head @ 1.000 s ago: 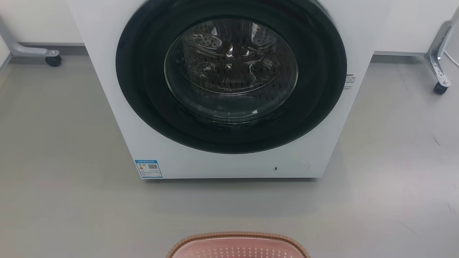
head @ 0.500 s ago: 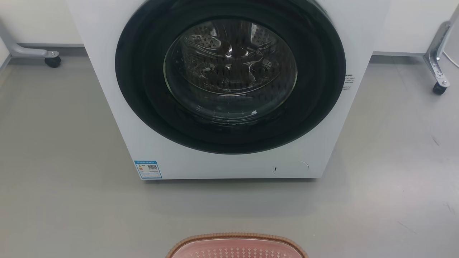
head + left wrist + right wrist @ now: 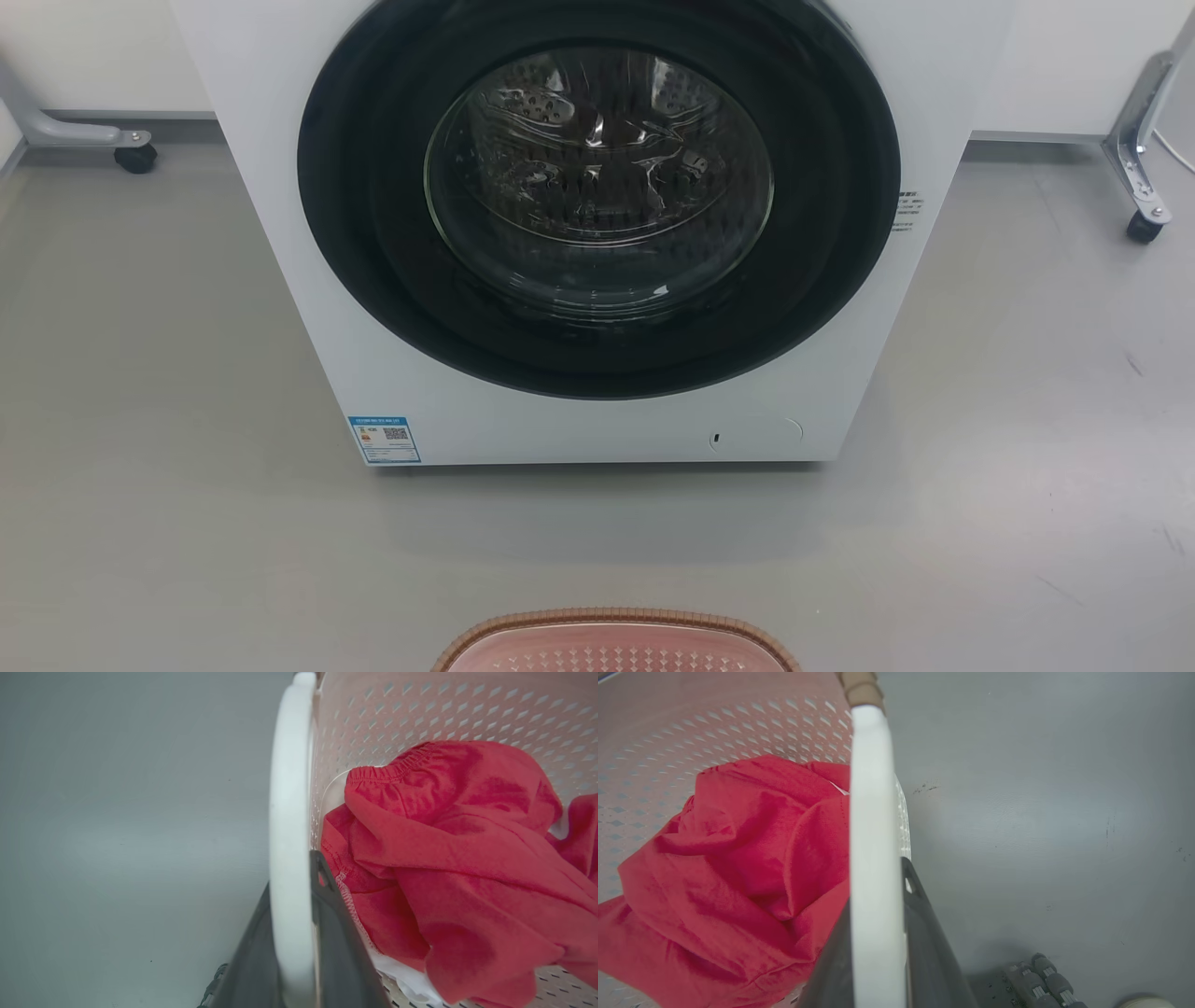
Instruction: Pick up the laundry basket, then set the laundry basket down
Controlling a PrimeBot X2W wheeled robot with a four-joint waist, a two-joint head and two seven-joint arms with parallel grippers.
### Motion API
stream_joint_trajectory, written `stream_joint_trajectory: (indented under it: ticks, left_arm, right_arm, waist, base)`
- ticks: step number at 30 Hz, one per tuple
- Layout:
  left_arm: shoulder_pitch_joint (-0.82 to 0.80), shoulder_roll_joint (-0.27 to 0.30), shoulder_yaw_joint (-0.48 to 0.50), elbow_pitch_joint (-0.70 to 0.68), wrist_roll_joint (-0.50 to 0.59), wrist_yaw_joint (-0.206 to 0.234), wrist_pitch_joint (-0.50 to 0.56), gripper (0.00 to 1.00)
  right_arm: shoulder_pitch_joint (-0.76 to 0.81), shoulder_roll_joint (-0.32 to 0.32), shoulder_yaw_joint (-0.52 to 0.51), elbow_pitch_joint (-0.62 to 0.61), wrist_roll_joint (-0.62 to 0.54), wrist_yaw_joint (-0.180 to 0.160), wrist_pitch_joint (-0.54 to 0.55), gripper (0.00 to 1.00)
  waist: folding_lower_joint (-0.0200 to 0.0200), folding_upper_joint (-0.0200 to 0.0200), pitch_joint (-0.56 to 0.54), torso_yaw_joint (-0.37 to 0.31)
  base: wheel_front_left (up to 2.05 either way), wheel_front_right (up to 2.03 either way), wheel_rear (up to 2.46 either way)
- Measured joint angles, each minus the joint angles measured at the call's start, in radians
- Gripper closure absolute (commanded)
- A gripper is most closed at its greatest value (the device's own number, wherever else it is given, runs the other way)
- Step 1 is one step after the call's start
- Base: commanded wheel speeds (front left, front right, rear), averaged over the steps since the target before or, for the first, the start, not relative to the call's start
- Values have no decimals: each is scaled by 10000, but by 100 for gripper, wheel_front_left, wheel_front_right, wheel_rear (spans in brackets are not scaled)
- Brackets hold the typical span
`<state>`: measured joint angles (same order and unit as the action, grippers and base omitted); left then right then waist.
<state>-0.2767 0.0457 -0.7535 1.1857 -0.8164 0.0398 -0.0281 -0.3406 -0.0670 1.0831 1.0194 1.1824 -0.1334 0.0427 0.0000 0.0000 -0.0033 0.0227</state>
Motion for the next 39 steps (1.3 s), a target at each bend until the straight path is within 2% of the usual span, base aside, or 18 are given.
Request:
stream_joint_trajectory:
  ticks: [24,30,39]
  left_arm:
    - [-11,17,-127,-4,-100,56,-17,100]
    - [-151,35,-161,-94,-104,127,-102,100]
    - [-1333,44,-69,-282,-109,144,-190,100]
  right_arm:
    - [-345,-2,619,127,677,0,-188,100]
    - [-668,-10,658,161,734,-2,-355,100]
    - [-2042,-21,614,502,725,2,-621,100]
  waist:
    - [0,0,317,-90]
    - [0,0,715,-114]
    - [1,0,1719,-125]
  base:
    - [0,0,0]
    - [0,0,0]
    - [0,0,0]
